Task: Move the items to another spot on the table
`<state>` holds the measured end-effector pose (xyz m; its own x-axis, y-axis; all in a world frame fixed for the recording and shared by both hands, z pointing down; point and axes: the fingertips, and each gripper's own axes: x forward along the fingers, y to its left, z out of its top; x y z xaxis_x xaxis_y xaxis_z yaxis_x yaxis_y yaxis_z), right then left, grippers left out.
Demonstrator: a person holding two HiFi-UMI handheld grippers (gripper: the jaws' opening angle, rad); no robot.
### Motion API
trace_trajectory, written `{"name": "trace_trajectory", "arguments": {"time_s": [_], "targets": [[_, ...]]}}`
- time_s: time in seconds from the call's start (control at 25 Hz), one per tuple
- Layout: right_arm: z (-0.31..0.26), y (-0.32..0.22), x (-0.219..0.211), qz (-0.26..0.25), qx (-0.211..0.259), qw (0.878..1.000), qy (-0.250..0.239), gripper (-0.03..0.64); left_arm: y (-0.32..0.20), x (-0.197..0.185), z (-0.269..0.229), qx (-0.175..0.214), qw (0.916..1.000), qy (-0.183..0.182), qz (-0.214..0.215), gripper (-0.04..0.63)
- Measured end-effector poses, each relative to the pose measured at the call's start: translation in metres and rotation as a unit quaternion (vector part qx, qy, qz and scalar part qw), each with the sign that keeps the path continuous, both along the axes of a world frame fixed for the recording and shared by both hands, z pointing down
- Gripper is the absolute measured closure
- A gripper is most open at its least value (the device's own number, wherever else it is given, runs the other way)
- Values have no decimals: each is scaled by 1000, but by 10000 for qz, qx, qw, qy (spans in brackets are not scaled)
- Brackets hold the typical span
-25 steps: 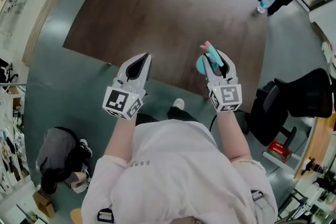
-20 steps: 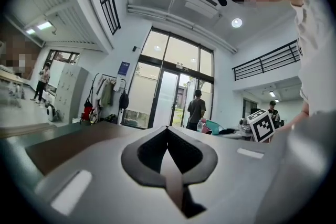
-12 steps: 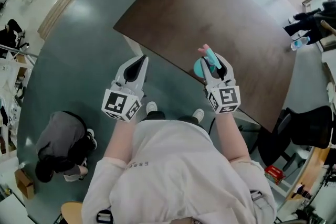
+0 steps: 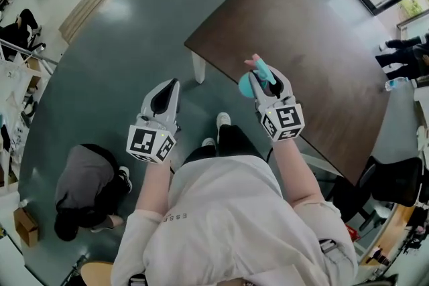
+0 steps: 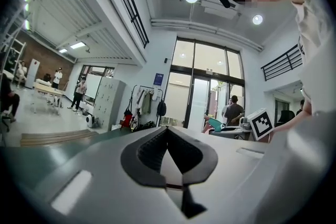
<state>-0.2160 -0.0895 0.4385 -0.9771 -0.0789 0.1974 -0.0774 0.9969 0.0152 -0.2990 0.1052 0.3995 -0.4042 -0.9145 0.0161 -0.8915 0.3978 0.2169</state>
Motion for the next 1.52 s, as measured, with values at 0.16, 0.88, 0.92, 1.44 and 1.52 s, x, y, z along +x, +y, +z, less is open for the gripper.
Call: {"name": "trace_trajectory", "arguments": {"time_s": [0.16, 0.88, 0.92, 1.44, 1.52], "targets": [[9, 6, -40, -62, -26, 10000, 54, 472, 5, -36, 11, -26, 9999, 71, -131, 588], [25, -70, -198, 613, -260, 9976, 200, 475, -81, -203, 15, -420, 9971, -89, 634, 588], [26, -74, -201, 694, -246, 9971, 199, 476, -85, -210, 16, -433, 9967, -106, 683, 588], [68, -123, -215, 1748, -91, 9844, 183, 477, -169, -261, 55, -375, 9825, 79, 1825, 588], [73, -129, -215, 1868, -89, 9823, 121, 477, -179, -262, 65, -398, 9795, 122, 1969, 588]]}}
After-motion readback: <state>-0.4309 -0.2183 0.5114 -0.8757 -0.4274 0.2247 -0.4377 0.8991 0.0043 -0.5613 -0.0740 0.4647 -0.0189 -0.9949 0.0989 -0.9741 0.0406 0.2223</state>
